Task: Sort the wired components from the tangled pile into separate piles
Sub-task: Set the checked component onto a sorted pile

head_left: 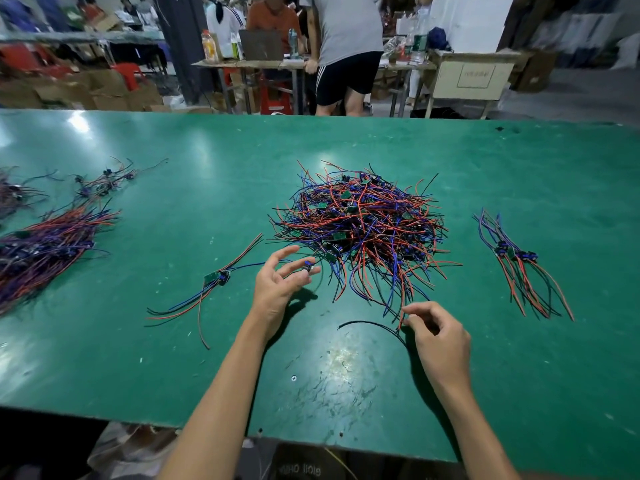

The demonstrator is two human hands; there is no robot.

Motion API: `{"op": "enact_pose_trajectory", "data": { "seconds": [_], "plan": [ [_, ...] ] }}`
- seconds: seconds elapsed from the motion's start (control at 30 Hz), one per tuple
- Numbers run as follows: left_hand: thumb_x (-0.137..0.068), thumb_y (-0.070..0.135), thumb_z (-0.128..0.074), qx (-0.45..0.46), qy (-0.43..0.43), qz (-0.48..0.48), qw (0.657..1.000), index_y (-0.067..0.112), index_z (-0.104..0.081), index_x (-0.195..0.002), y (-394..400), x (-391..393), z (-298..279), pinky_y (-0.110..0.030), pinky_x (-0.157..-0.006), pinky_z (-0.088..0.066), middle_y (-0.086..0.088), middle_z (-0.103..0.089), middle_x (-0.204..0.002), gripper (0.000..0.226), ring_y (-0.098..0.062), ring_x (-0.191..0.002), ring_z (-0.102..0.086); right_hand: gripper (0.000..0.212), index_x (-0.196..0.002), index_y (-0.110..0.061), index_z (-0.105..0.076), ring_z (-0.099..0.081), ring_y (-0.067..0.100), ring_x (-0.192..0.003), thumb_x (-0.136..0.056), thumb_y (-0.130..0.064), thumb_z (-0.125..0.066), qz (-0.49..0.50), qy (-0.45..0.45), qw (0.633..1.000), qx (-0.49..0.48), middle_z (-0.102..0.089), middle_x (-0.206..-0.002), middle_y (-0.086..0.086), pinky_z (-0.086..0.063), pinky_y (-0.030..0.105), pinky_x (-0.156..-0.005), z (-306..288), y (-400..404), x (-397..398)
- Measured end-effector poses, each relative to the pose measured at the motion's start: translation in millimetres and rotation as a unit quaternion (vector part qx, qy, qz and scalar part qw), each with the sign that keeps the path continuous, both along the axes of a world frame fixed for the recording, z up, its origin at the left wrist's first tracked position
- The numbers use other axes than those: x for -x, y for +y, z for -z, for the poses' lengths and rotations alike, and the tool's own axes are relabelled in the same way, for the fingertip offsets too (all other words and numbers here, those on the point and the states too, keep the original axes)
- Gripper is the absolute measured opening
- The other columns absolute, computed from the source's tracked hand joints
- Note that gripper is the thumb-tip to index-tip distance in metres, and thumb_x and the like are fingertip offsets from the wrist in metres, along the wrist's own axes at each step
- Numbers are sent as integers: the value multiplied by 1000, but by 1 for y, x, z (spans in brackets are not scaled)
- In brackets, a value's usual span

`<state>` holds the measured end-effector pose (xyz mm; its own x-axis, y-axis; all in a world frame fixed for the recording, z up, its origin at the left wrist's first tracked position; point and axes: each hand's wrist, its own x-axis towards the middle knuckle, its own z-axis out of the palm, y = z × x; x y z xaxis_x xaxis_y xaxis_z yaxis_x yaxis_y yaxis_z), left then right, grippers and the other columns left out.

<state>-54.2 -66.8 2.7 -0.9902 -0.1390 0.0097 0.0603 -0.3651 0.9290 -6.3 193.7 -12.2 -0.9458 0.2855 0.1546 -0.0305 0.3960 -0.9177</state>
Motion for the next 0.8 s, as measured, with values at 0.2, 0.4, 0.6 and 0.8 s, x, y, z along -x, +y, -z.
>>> {"op": "enact_pose_trajectory", "data": {
  "seconds": [0.2, 0.4, 0.6, 0.8],
  "plan": [
    [-85, -11, -49, -349, 18, 31, 937, 12, -56, -125, -24, -9, -6, -29, -95, -56, -10, -73, -105, 47, -20, -94, -73, 31, -84, -44, -71, -67, -2, -73, -85, -13, -69, -2, -5, 1000, -2, -73, -75, -19, -48, 25, -69, 1, 1, 0],
    [-93, -8, -51, -143, 23, -120, 982, 23, -58, -119, -83, -20, -17, -19, -83, -57, 2, -75, -109, 41, -6, -87, -70, 32, -84, -43, -71, -68, 0, -71, -85, -11, -69, -7, -15, 1000, -3, -73, -72, -17, -52, 27, -72, 3, 1, 2],
    [-84, -9, -59, 299, -104, -258, 913, 22, -67, -109, -134, -32, -18, -33, -72, -48, -8, -74, -115, 40, -20, -80, -58, 28, -84, -42, -71, -68, 0, -72, -84, -14, -69, -8, -24, 1000, -10, -73, -73, -17, -55, 34, -75, 2, 1, 3],
    [-79, 11, -61, 508, -34, -312, 802, 31, -74, -92, -90, -3, -42, -32, -88, -47, 4, -73, -108, 27, -24, -102, -64, 29, -85, -44, -70, -69, 2, -74, -86, -15, -69, -7, -28, 999, -18, -73, -74, -19, -56, 36, -76, 2, 1, 4]
  ]
}}
